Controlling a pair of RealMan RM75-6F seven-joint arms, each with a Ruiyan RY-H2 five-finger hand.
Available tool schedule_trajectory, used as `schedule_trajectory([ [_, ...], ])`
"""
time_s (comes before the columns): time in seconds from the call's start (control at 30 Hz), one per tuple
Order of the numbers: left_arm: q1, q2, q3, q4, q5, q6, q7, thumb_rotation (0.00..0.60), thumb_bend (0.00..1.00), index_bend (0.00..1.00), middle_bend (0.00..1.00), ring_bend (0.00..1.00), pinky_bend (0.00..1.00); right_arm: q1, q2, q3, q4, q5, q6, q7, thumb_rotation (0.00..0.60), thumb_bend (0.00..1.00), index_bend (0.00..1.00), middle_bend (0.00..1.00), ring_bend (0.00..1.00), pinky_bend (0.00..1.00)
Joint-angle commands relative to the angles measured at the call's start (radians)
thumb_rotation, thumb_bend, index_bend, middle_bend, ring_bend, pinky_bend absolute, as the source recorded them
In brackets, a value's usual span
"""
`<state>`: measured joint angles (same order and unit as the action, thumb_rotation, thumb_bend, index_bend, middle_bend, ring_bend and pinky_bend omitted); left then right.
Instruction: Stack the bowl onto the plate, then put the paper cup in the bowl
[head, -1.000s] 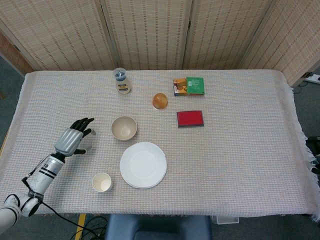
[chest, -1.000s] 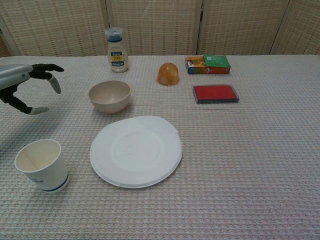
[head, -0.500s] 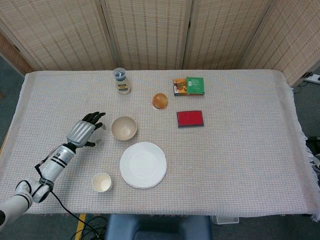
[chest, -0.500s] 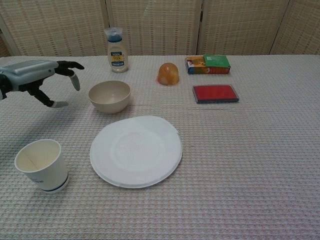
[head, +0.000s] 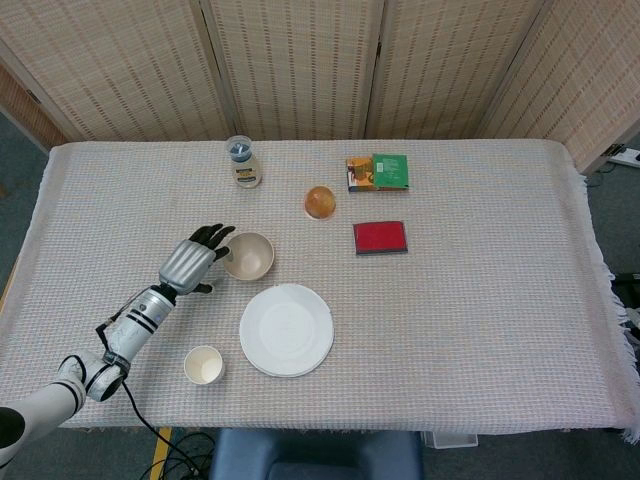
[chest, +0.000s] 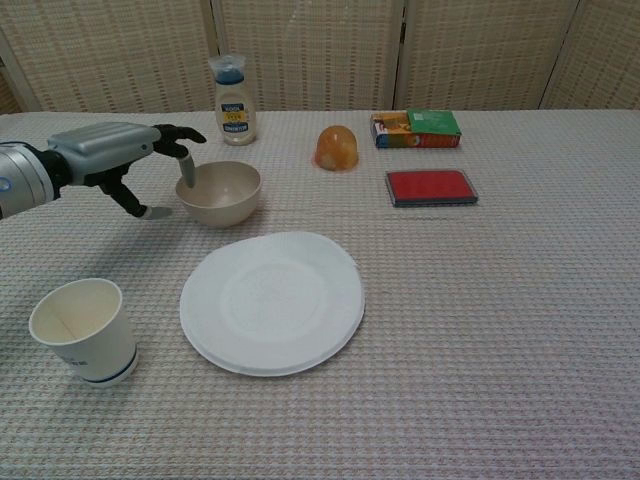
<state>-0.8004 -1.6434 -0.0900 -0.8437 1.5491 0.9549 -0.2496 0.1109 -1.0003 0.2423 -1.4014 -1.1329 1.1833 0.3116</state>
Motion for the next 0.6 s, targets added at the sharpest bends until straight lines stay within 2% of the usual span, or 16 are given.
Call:
schedule_trajectory([
  [0.03,-0.013,-0.018,-0.002,-0.014,-0.014,-0.019,0.028,0.6,0.33,0.42,0.09,0.0,0.14,-0.006,0.012,-0.005,0.015,-0.026,-0.005,0.047,0.6,0.17,0.08,0.08,0.0,0.0],
  [0.23,-0.027,-0.041,0.0,-0.005,-0.022,-0.026,0.042,0.6,0.33,0.45,0.09,0.0,0.14,-0.019,0.023,-0.015,0.017,-0.06,0.014,0.089,0.6,0.17,0.08,0.08,0.0,0.0],
  [0.6,-0.036,-0.077,0.017,0.062,-0.018,-0.023,-0.007,0.6,0.33,0.51,0.09,0.0,0.14,-0.016,0.022,-0.023,0.019,-0.074,0.016,0.095,0.6,0.17,0.08,0.08,0.0,0.0],
])
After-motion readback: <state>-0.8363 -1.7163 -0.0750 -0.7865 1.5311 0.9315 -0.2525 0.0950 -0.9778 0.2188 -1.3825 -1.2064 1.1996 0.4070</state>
